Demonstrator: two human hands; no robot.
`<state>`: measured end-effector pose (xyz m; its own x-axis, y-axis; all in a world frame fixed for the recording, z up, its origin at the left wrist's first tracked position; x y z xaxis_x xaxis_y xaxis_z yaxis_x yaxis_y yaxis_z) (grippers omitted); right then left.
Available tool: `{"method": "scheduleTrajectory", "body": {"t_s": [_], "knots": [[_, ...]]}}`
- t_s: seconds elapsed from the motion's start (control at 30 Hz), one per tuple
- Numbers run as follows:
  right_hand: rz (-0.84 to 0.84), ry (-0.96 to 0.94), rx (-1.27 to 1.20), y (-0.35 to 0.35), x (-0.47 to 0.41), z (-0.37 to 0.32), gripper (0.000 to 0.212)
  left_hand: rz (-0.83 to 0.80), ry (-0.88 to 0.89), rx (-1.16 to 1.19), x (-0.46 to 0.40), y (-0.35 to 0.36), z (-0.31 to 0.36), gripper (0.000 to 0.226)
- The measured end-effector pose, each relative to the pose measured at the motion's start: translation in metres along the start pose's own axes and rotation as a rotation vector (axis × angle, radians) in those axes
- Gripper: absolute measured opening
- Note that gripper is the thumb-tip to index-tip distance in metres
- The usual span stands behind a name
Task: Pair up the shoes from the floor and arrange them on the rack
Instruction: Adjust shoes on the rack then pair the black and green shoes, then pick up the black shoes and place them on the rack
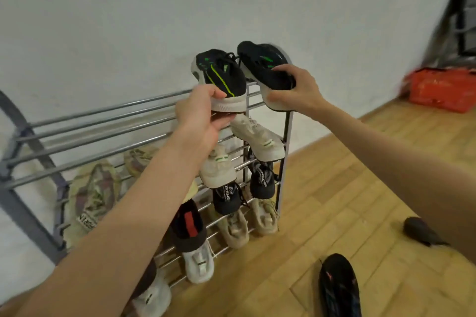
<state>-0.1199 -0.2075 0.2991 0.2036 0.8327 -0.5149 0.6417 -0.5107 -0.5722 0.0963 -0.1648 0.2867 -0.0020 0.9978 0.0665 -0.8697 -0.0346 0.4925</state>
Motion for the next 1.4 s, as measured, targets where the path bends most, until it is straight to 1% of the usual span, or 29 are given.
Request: {"method": "scheduleTrajectory", "body": {"t_s": [0.03, 0.07, 0.17, 0.2, 0.33, 0.4, 0.47, 0.5, 0.53, 0.6, 0.67, 0.73, 0.83, 0.9, 0.97, 1.03, 1.1, 1.17, 1.27, 1.33, 1.4], "knots": [[-0.041, -0.007, 0.040, -0.001, -0.014, -0.005, 0.064, 0.009, -0.003, 0.012, -0.006, 0.003, 0.001, 0.043], [-0.084, -0.024, 0.088, -0.002, -0.026, -0.009, 0.063, 0.016, -0.005, 0.027, -0.012, 0.005, 0.002, 0.040], [-0.193, -0.065, 0.213, 0.002, -0.055, -0.018, 0.065, 0.025, -0.014, 0.053, -0.022, 0.013, 0.004, 0.019], [-0.220, -0.074, 0.234, 0.005, -0.064, -0.021, 0.065, 0.028, -0.018, 0.061, -0.024, 0.015, 0.005, 0.016], [-0.314, -0.098, 0.267, 0.015, -0.080, -0.022, 0.067, 0.048, -0.013, 0.067, -0.039, 0.021, 0.004, 0.022], [-0.365, -0.115, 0.269, 0.020, -0.079, -0.015, 0.062, 0.058, -0.016, 0.075, -0.045, 0.025, 0.002, 0.022], [-0.359, -0.134, 0.293, 0.023, -0.075, -0.004, 0.042, 0.058, -0.026, 0.080, -0.048, 0.031, -0.002, 0.026], [-0.351, -0.149, 0.302, 0.023, -0.073, 0.000, 0.036, 0.059, -0.033, 0.080, -0.049, 0.034, -0.006, 0.028], [-0.348, -0.162, 0.302, 0.023, -0.070, 0.004, 0.035, 0.061, -0.039, 0.078, -0.050, 0.037, -0.009, 0.031], [-0.339, -0.202, 0.296, 0.020, -0.064, 0.008, 0.044, 0.066, -0.054, 0.085, -0.053, 0.043, -0.018, 0.034], [-0.295, -0.214, 0.304, 0.014, -0.059, 0.013, 0.052, 0.060, -0.082, 0.074, -0.055, 0.049, -0.026, 0.030], [-0.244, -0.190, 0.299, 0.008, -0.054, 0.020, 0.050, 0.059, -0.104, 0.051, -0.058, 0.052, -0.032, 0.027], [-0.213, -0.192, 0.281, 0.003, -0.041, 0.031, 0.035, 0.031, -0.135, 0.029, -0.061, 0.051, -0.036, 0.032], [-0.191, -0.219, 0.291, 0.002, -0.032, 0.039, 0.039, -0.002, -0.169, 0.022, -0.057, 0.048, -0.041, 0.032], [-0.140, -0.249, 0.328, 0.002, -0.019, 0.051, 0.049, -0.042, -0.179, -0.060, -0.049, 0.043, -0.050, 0.028], [-0.075, -0.281, 0.350, 0.004, 0.001, 0.063, 0.057, -0.045, -0.135, -0.183, -0.039, 0.036, -0.058, 0.018], [-0.011, -0.309, 0.363, 0.005, 0.027, 0.076, 0.059, -0.035, -0.053, -0.276, -0.028, 0.030, -0.064, 0.013], [0.002, -0.298, 0.365, 0.006, 0.055, 0.093, 0.057, -0.062, -0.001, -0.373, -0.020, 0.026, -0.077, 0.017], [-0.093, -0.232, 0.395, 0.009, 0.099, 0.140, 0.054, -0.209, -0.027, -0.594, -0.010, 0.029, -0.113, 0.017], [-0.194, -0.165, 0.437, 0.008, 0.130, 0.179, 0.054, -0.307, -0.130, -0.694, -0.004, 0.033, -0.146, 0.015], [-0.301, -0.047, 0.502, 0.004, 0.161, 0.219, 0.055, -0.366, -0.250, -0.780, 0.000, 0.036, -0.185, 0.015]]}}
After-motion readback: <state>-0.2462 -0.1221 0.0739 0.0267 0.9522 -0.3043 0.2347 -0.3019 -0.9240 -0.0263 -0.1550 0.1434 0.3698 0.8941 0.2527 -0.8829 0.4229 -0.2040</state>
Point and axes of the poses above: each hand's wrist, its own x-axis away from the middle knuckle, its own y-axis out of the palm, z = x × y, the point moved 6 cm from there along -x, towards the middle knuckle, and after that the axes turned 3 degrees about x, right-handed, at the moved point
